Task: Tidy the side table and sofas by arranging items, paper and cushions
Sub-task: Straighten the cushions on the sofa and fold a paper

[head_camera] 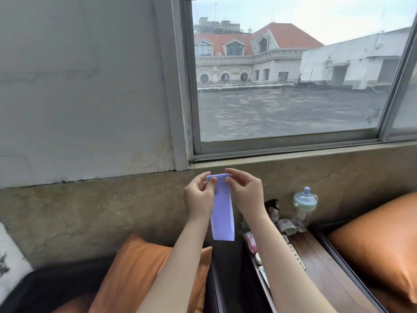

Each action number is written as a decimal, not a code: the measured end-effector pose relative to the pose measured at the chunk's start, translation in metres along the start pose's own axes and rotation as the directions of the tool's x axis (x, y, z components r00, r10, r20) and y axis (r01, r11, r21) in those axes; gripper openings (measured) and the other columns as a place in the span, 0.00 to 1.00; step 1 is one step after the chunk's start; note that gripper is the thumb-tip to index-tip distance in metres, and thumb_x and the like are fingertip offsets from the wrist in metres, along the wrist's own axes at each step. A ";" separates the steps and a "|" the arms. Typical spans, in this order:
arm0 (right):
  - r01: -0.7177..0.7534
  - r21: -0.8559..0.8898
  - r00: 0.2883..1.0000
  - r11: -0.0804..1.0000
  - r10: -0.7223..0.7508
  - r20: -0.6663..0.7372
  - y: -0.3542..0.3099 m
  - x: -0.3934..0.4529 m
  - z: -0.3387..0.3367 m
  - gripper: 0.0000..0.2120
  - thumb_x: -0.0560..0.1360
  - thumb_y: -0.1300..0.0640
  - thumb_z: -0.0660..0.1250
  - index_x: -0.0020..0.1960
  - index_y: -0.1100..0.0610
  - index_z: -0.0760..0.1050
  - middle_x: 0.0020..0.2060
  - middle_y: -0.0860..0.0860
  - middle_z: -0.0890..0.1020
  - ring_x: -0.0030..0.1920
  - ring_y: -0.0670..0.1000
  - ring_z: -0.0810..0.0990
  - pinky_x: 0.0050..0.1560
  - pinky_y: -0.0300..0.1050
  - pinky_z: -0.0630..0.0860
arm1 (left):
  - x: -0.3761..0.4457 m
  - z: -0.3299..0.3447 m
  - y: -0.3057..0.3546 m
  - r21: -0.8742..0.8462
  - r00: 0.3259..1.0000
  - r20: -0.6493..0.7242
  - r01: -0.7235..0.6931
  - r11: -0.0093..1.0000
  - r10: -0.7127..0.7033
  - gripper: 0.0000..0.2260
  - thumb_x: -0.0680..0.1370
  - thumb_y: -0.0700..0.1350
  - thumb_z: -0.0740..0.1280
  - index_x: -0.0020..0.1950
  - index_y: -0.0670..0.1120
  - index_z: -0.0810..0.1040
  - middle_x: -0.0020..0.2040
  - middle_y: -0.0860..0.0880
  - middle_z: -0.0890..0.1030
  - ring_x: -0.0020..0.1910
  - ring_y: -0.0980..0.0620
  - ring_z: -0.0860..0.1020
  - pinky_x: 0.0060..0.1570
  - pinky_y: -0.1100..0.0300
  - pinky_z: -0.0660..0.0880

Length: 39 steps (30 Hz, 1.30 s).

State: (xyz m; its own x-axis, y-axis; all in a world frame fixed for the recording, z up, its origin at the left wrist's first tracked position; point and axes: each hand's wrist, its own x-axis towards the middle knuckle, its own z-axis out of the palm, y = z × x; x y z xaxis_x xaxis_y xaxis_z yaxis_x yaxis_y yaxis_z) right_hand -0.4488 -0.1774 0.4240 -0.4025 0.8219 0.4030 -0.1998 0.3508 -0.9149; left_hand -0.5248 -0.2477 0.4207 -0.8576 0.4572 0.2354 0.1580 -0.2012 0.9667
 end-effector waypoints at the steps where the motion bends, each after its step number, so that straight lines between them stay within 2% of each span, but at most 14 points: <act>1: -0.001 0.011 1.000 1.000 0.001 -0.010 0.000 0.000 0.000 0.11 0.73 0.70 0.66 0.46 0.56 0.80 0.37 0.43 0.81 0.37 0.36 0.80 0.41 0.28 0.74 | 0.001 0.000 0.001 -0.007 0.999 -0.004 0.051 0.999 -0.051 0.06 0.77 0.41 0.68 0.50 0.40 0.81 0.41 0.49 0.81 0.41 0.53 0.78 0.42 0.63 0.74; 4: 0.019 0.015 1.000 1.000 -0.018 -0.018 0.000 0.000 -0.002 0.14 0.70 0.73 0.66 0.41 0.55 0.81 0.33 0.41 0.82 0.35 0.37 0.80 0.40 0.28 0.74 | 0.006 -0.001 0.000 0.000 0.981 0.019 0.194 0.981 -0.194 0.10 0.77 0.46 0.68 0.37 0.44 0.79 0.37 0.46 0.79 0.41 0.47 0.76 0.44 0.54 0.74; 7: 0.023 0.021 1.000 1.000 -0.023 -0.011 0.000 -0.001 -0.004 0.18 0.69 0.76 0.64 0.37 0.53 0.81 0.30 0.39 0.82 0.35 0.37 0.80 0.39 0.28 0.74 | 0.004 -0.001 0.005 -0.025 0.964 0.076 0.258 0.966 -0.256 0.11 0.77 0.49 0.69 0.44 0.41 0.83 0.44 0.42 0.83 0.45 0.45 0.79 0.52 0.49 0.77; 10: 0.028 0.091 1.000 0.995 -0.029 0.011 -0.002 -0.003 -0.003 0.19 0.68 0.79 0.64 0.37 0.56 0.81 0.32 0.42 0.82 0.34 0.38 0.81 0.39 0.29 0.75 | 0.003 0.001 0.008 -0.083 0.969 0.043 0.246 0.966 -0.243 0.07 0.77 0.44 0.68 0.42 0.43 0.82 0.41 0.45 0.82 0.43 0.47 0.79 0.47 0.53 0.77; 13: -0.011 0.121 0.997 0.993 0.001 0.080 -0.006 -0.002 -0.003 0.16 0.71 0.74 0.65 0.48 0.56 0.81 0.38 0.45 0.82 0.37 0.37 0.80 0.39 0.29 0.75 | 0.001 0.002 0.009 -0.149 0.978 -0.015 0.204 0.968 -0.209 0.09 0.78 0.40 0.67 0.37 0.48 0.79 0.38 0.48 0.81 0.43 0.47 0.79 0.49 0.51 0.77; 16: -0.062 0.067 0.991 0.996 0.053 0.125 -0.004 0.000 -0.002 0.14 0.76 0.67 0.64 0.60 0.58 0.77 0.45 0.46 0.82 0.45 0.41 0.79 0.43 0.27 0.74 | 0.000 0.003 0.008 -0.145 0.988 -0.062 0.134 0.980 -0.144 0.11 0.77 0.39 0.67 0.37 0.51 0.80 0.37 0.51 0.82 0.42 0.47 0.79 0.49 0.49 0.77; 20: -0.066 -0.087 0.991 0.994 0.075 0.111 -0.001 -0.002 0.006 0.14 0.80 0.64 0.57 0.64 0.61 0.74 0.52 0.51 0.80 0.48 0.44 0.76 0.41 0.26 0.70 | -0.003 0.010 0.004 -0.040 0.999 -0.043 0.014 0.999 -0.016 0.12 0.78 0.38 0.65 0.38 0.51 0.80 0.35 0.54 0.80 0.39 0.53 0.76 0.44 0.56 0.74; 23: -0.023 -0.182 0.992 0.983 0.045 0.115 -0.002 -0.006 0.012 0.16 0.81 0.63 0.56 0.65 0.60 0.73 0.48 0.54 0.81 0.44 0.47 0.76 0.38 0.27 0.67 | -0.004 0.013 0.002 -0.031 0.997 -0.071 -0.015 0.999 0.013 0.12 0.78 0.38 0.64 0.37 0.51 0.78 0.35 0.54 0.79 0.36 0.57 0.76 0.42 0.59 0.73; 26: 0.003 -0.207 0.991 0.978 0.024 0.131 -0.004 -0.011 0.014 0.17 0.81 0.62 0.55 0.68 0.58 0.70 0.47 0.54 0.81 0.42 0.48 0.76 0.37 0.26 0.67 | -0.004 0.016 0.001 -0.017 0.994 -0.102 -0.030 0.999 0.028 0.07 0.77 0.39 0.67 0.41 0.49 0.77 0.37 0.54 0.79 0.38 0.56 0.77 0.44 0.59 0.75; 29: 0.042 -0.231 0.991 0.972 -0.012 0.130 -0.002 -0.011 0.016 0.15 0.81 0.61 0.56 0.64 0.59 0.75 0.44 0.49 0.80 0.42 0.43 0.75 0.39 0.25 0.68 | -0.002 0.014 -0.001 -0.007 0.993 -0.108 -0.048 0.999 0.047 0.07 0.76 0.40 0.68 0.40 0.49 0.76 0.37 0.53 0.79 0.38 0.56 0.76 0.43 0.60 0.74; 33: 0.067 -0.240 0.997 0.968 -0.055 0.058 0.000 -0.008 0.016 0.11 0.78 0.63 0.61 0.42 0.57 0.81 0.29 0.47 0.76 0.30 0.43 0.69 0.32 0.34 0.64 | -0.001 0.011 -0.002 0.002 0.998 -0.048 -0.040 0.999 0.040 0.07 0.76 0.39 0.68 0.38 0.47 0.77 0.34 0.52 0.78 0.34 0.56 0.74 0.36 0.65 0.71; 35: 0.036 -0.130 0.999 0.991 -0.038 -0.007 -0.001 -0.006 0.014 0.15 0.75 0.66 0.64 0.35 0.50 0.79 0.28 0.46 0.78 0.31 0.43 0.71 0.35 0.38 0.67 | 0.000 0.010 0.000 -0.030 1.000 -0.004 -0.001 1.000 0.001 0.08 0.76 0.38 0.68 0.38 0.47 0.78 0.34 0.51 0.79 0.35 0.55 0.75 0.39 0.61 0.73; 37: -0.012 -0.012 0.998 1.000 0.012 -0.057 -0.005 -0.004 0.010 0.17 0.73 0.68 0.66 0.35 0.47 0.78 0.30 0.41 0.80 0.34 0.43 0.76 0.39 0.35 0.72 | 0.002 0.008 0.002 -0.106 0.996 0.038 0.084 0.991 -0.080 0.07 0.76 0.39 0.68 0.39 0.47 0.79 0.37 0.49 0.80 0.39 0.51 0.77 0.42 0.56 0.74; 39: -0.060 0.099 0.995 0.993 0.067 -0.068 -0.006 -0.003 0.006 0.15 0.73 0.71 0.66 0.38 0.51 0.80 0.30 0.40 0.81 0.34 0.40 0.78 0.38 0.31 0.75 | 0.006 0.005 0.002 -0.157 0.988 0.048 0.151 0.976 -0.145 0.05 0.77 0.40 0.68 0.41 0.46 0.79 0.39 0.48 0.80 0.41 0.49 0.77 0.41 0.57 0.73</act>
State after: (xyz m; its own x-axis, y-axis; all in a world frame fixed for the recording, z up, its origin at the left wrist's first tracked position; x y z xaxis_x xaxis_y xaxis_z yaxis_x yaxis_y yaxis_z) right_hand -0.4521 -0.1848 0.4290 -0.3537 0.8720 0.3384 -0.2623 0.2548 -0.9308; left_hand -0.5275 -0.2408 0.4243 -0.8473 0.5223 0.0968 -0.0524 -0.2635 0.9632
